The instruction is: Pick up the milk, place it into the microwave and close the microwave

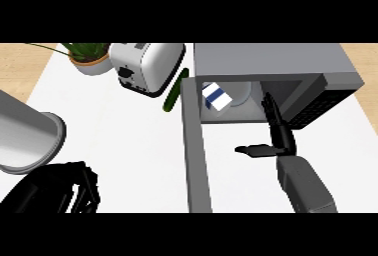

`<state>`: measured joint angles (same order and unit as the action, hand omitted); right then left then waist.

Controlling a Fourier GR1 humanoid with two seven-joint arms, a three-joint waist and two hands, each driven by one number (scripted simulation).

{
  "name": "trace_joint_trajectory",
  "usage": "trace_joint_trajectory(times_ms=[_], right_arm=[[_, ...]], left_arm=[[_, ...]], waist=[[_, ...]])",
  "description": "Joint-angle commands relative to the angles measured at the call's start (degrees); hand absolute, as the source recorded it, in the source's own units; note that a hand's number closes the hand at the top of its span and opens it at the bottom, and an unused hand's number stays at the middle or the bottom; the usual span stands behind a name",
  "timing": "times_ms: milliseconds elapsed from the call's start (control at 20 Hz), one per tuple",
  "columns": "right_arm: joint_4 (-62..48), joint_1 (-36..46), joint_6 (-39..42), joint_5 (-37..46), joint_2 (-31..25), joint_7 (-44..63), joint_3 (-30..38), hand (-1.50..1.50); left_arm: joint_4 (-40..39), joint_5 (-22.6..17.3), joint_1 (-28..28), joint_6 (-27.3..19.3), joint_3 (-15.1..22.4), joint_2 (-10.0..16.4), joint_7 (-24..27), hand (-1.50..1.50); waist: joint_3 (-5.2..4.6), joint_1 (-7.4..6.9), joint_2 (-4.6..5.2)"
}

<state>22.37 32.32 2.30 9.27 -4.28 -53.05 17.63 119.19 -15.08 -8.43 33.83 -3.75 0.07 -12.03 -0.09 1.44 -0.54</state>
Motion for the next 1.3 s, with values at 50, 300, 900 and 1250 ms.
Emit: trace_joint_trajectory(times_ms=[50, 300, 900, 1250], right_arm=[[10.8, -11.4, 2.9, -1.2, -0.6, 0.2, -2.0, -1.5], [23.0, -21.3, 4.4, -2.4, 0.6, 3.7, -4.2, -1.5], [53.8, -43.3, 14.4, -6.5, -4.7, 9.4, -7.1, -1.5], [66.2, -47.4, 19.9, -11.7, -6.5, 12.5, -6.8, -1.5]], left_arm=[[-1.8, 6.9, 2.0, -3.7, 6.3, -0.1, 3.2, 1.5], [-8.5, 12.3, 9.4, -8.0, 13.9, -0.1, 2.5, 1.5], [-33.8, 26.9, 16.4, -21.5, 32.9, -0.1, 16.6, 1.5], [-55.7, 23.2, 26.7, -37.6, 37.1, -0.1, 32.2, 1.5]], waist=[[-0.03, 0.51, -0.11], [-0.04, 0.96, 0.02], [-0.07, 1.1, 0.42], [-0.08, 1.45, 0.8]])
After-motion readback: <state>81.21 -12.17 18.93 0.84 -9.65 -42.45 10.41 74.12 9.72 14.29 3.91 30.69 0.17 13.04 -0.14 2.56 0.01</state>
